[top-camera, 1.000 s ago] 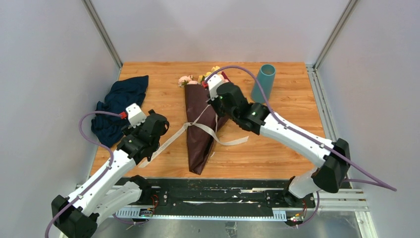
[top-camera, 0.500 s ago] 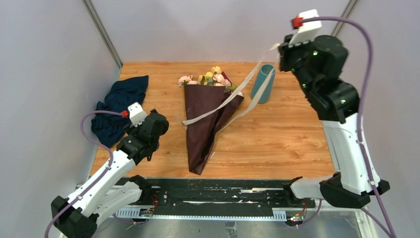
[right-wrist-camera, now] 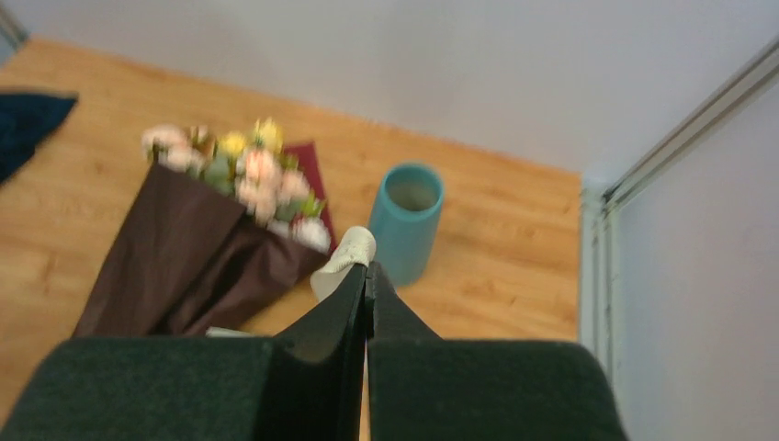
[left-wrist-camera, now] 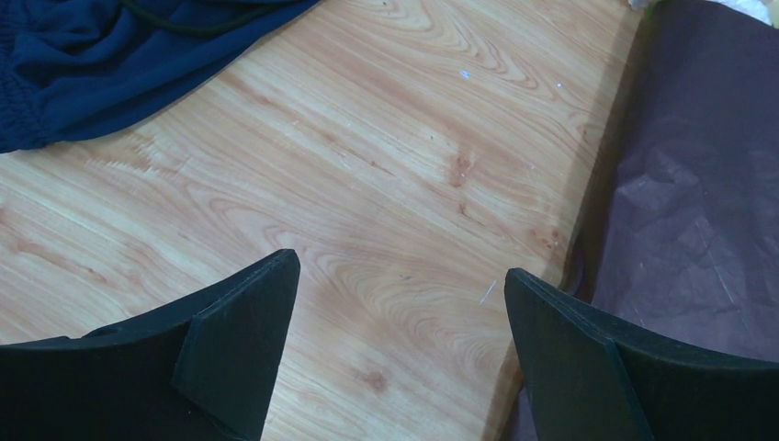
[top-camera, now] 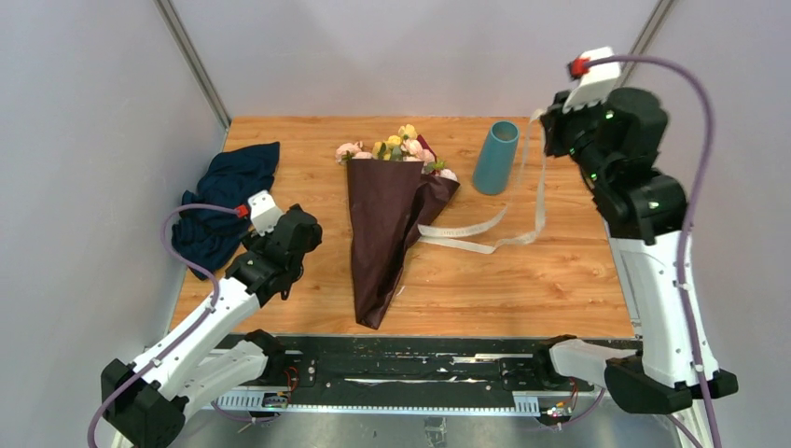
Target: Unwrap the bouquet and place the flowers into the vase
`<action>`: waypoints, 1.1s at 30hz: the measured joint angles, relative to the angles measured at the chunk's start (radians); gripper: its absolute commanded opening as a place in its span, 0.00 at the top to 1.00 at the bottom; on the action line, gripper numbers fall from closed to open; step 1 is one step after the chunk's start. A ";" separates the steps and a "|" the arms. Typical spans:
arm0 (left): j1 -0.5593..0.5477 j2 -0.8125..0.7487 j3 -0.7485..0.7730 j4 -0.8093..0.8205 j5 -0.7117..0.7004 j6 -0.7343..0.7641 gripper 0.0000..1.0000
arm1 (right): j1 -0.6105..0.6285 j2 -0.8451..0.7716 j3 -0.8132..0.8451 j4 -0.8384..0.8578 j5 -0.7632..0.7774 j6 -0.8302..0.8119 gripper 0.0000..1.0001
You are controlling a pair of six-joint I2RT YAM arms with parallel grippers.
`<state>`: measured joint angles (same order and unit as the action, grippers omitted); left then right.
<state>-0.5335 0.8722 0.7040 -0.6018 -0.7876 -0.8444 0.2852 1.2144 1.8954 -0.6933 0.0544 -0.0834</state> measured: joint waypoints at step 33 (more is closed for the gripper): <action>-0.001 -0.011 -0.064 0.047 0.071 -0.027 0.06 | 0.148 0.239 -1.085 0.505 -0.001 0.231 0.22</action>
<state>-0.5343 0.8616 0.6395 -0.5552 -0.7166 -0.8719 0.4328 1.4532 0.8101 -0.1883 0.0536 0.1478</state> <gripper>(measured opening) 0.951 0.780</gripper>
